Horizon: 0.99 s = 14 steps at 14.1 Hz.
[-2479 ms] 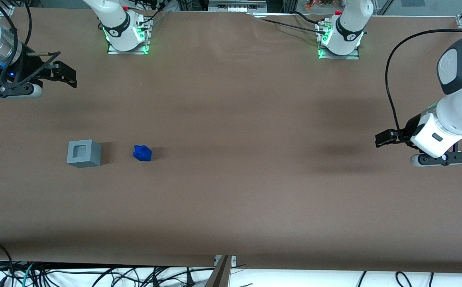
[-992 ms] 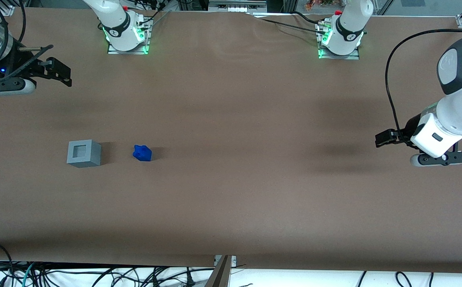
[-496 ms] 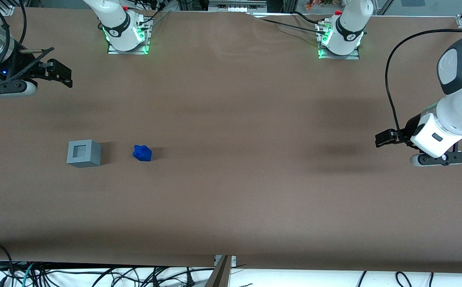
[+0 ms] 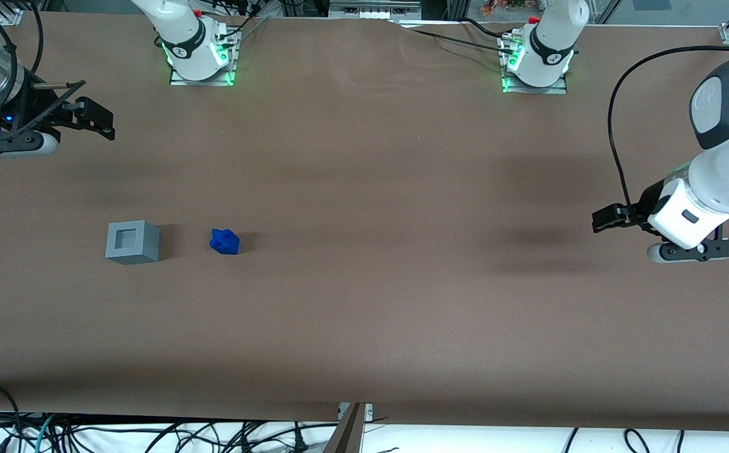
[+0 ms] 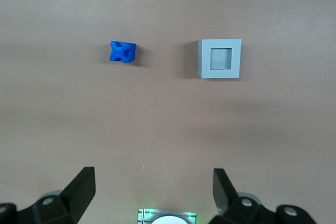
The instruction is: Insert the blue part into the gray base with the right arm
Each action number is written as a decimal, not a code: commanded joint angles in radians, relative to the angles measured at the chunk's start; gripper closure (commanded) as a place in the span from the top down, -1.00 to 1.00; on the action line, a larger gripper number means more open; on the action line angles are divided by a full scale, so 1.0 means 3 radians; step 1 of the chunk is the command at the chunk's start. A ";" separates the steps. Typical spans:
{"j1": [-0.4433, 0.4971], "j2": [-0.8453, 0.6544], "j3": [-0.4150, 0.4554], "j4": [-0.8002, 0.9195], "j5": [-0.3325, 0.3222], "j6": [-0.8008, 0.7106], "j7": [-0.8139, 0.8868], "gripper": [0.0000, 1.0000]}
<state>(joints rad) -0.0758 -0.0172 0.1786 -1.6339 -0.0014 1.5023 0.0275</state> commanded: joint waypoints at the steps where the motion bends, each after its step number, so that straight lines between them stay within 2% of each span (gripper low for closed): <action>1: -0.0034 -0.0030 0.0003 -0.0066 0.0061 0.0049 -0.0056 0.98; 6: -0.0029 -0.0040 0.0003 -0.0331 0.0112 0.0299 -0.0051 0.98; 14: 0.0012 0.0072 0.0044 -0.0990 0.0143 0.1239 0.0214 0.98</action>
<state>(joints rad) -0.0741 -0.0034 0.1850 -1.8684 0.0248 1.7927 0.0524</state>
